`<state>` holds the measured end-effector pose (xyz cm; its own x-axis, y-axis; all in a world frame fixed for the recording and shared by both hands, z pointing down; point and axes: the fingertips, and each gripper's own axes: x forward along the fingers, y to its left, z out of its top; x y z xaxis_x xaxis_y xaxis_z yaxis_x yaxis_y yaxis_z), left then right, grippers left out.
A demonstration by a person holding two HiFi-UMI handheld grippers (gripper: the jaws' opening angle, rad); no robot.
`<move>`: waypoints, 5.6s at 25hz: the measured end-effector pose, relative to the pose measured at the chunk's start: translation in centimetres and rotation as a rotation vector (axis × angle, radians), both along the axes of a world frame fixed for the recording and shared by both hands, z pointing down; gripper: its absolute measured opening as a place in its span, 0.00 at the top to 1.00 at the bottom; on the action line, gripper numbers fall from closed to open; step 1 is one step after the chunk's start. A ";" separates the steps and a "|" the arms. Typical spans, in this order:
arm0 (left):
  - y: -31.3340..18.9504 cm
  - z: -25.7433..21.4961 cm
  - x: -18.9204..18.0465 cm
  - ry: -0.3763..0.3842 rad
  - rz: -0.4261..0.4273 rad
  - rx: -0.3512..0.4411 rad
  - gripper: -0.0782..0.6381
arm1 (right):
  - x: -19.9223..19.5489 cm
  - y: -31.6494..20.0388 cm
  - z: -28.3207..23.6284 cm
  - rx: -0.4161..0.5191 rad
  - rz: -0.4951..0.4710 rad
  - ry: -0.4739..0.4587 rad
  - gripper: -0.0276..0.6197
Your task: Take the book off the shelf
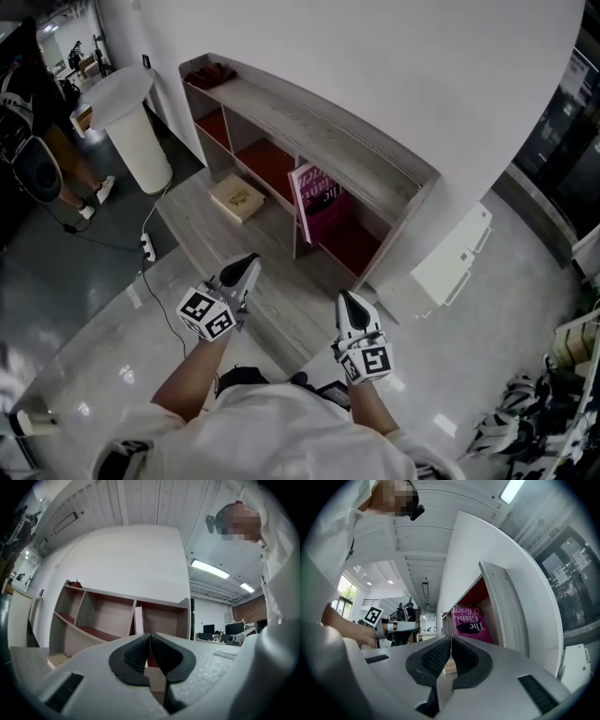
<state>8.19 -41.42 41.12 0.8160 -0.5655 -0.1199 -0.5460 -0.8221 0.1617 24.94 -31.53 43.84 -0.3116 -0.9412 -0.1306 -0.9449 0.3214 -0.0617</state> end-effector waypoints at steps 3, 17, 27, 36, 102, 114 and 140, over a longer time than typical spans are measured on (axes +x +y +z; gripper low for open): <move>-1.3 -1.5 1.5 0.012 0.016 0.016 0.86 | 0.8 -0.3 0.8 -0.021 0.015 -0.029 0.93; -8.3 0.1 6.8 0.033 0.122 -0.087 0.60 | 2.9 -2.3 2.6 -0.092 0.153 -0.019 0.93; -11.0 2.4 11.3 0.043 0.223 -0.168 0.48 | 3.2 -4.4 3.2 -0.137 0.230 0.024 0.93; -12.6 3.0 14.1 0.067 0.247 -0.199 0.49 | 4.1 -4.3 4.9 -0.183 0.298 0.017 0.93; -0.4 1.2 -3.2 -0.017 -0.134 -0.001 0.68 | 1.8 2.4 4.8 -0.141 0.159 -0.008 0.93; 6.2 3.0 -11.4 -0.048 -0.138 0.008 0.68 | -5.5 7.2 2.8 -0.120 0.192 0.067 0.93; 20.1 8.3 -23.0 -0.117 -0.141 0.026 0.69 | -15.1 19.3 4.9 -0.187 0.289 0.086 0.93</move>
<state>-14.80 -21.34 49.45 0.7379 -0.6735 -0.0444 -0.6702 -0.7389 0.0701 9.88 -12.22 48.72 -0.0312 -0.9972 0.0679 -0.9995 0.0306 -0.0104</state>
